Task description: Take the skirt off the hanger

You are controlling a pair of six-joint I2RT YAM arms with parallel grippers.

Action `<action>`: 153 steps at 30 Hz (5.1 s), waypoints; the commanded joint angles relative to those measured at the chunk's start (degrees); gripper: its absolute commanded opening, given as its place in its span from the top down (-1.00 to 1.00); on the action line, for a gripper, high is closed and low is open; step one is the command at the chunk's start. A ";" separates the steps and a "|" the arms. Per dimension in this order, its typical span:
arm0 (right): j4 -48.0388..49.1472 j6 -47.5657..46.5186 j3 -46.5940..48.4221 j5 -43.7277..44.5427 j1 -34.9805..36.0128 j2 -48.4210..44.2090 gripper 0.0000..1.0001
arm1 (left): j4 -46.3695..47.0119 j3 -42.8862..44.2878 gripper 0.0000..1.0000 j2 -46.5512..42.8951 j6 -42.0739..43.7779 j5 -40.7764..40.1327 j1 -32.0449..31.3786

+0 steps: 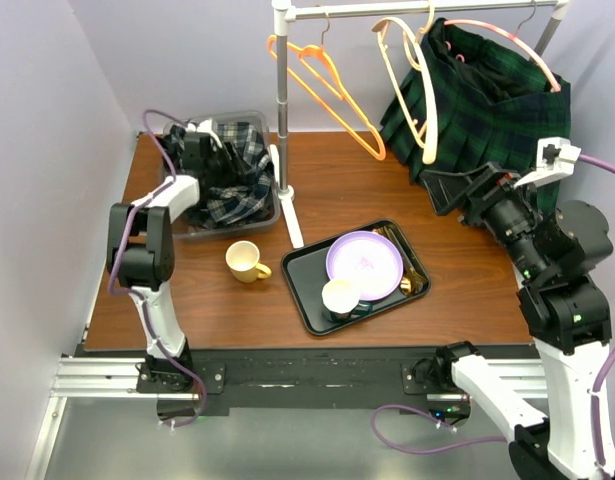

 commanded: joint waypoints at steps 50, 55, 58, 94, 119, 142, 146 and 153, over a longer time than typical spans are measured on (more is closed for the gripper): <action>-7.70 -32.03 57.12 -3.96 -34.71 53.78 -0.97 | -3.19 -21.70 -1.00 -53.99 14.72 -6.56 -2.65; -7.17 -29.22 60.03 -10.72 -37.36 57.31 -0.97 | -3.18 -21.61 -1.00 -53.46 13.66 -4.01 -2.65; -6.03 -29.13 61.52 -13.18 -37.89 58.97 -0.97 | -3.10 -21.61 -1.00 -53.72 13.66 -3.92 -2.74; -2.86 -26.58 47.38 -19.36 -33.95 54.41 -0.10 | -0.64 -22.23 -1.00 -54.43 13.40 -2.95 -2.65; -4.01 -33.35 53.62 -4.31 -27.34 58.72 0.61 | -0.28 -22.40 -1.00 -54.16 12.96 -2.51 -2.65; 18.31 -22.89 44.39 -3.88 -27.34 50.10 1.00 | -0.20 -22.58 -0.99 -54.16 12.96 -2.16 -2.65; 19.02 -22.63 45.53 -4.14 -27.34 50.54 1.00 | -0.02 -22.58 -0.99 -54.43 12.96 -1.99 -2.65; 19.46 -22.63 44.83 -3.70 -27.34 48.70 1.00 | 0.07 -22.75 -1.00 -54.52 12.96 -1.90 -2.65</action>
